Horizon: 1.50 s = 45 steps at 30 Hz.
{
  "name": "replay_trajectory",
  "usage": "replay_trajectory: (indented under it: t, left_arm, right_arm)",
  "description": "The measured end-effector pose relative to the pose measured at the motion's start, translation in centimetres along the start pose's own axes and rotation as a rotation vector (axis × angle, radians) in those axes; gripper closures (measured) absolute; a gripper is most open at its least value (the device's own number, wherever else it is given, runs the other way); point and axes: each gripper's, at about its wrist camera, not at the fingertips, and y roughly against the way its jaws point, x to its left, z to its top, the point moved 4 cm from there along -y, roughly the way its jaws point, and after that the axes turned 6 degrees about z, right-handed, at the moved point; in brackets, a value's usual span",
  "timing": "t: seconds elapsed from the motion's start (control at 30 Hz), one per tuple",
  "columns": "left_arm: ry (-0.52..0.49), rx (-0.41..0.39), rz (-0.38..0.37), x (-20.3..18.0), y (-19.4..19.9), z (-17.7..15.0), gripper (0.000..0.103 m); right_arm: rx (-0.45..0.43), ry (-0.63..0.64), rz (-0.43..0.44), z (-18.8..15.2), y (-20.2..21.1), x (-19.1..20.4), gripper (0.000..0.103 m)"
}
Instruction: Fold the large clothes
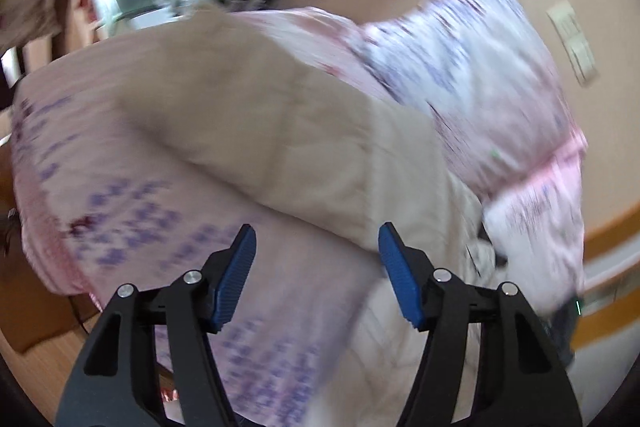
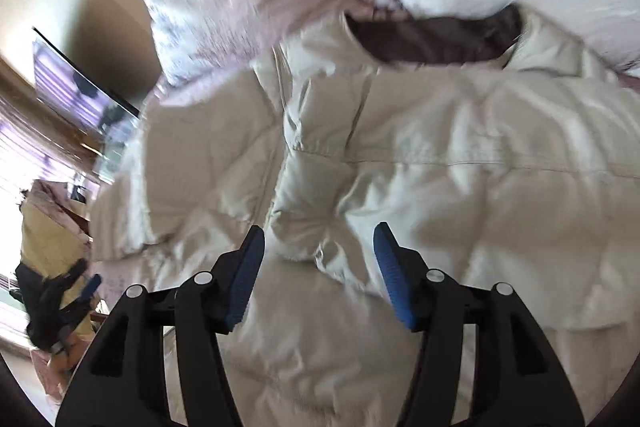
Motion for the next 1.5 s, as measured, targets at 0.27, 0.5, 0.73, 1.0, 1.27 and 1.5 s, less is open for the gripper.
replay_trajectory:
  t: [0.27, 0.5, 0.73, 1.0, 1.27, 1.5]
  left_arm:
    - [0.217, -0.017, 0.033, 4.7, -2.1, 2.5, 0.049]
    - [0.359, -0.057, 0.044, 7.2, -3.3, 4.8, 0.072]
    - [0.338, -0.117, -0.029, 5.2, -1.7, 8.1, 0.098]
    - [0.07, -0.247, -0.222, -8.0, 4.3, 9.8, 0.098]
    - [-0.248, -0.2, -0.42, -22.3, 4.9, 3.5, 0.099]
    - [-0.495, -0.022, -0.51, -31.0, 0.2, -6.6, 0.098]
  right_arm:
    - [-0.054, -0.032, 0.037, -1.3, 3.7, -1.5, 0.038]
    - [-0.067, -0.04, 0.013, -2.1, 4.5, -2.8, 0.038]
    - [-0.112, -0.039, -0.026, -2.3, 6.3, -4.4, 0.038]
    - [-0.17, -0.071, -0.047, -2.3, 8.5, -6.6, 0.038]
    - [-0.202, -0.101, -0.063, -2.3, 9.5, -8.4, 0.038]
    - [-0.245, -0.155, -0.077, -2.1, 10.7, -10.9, 0.038]
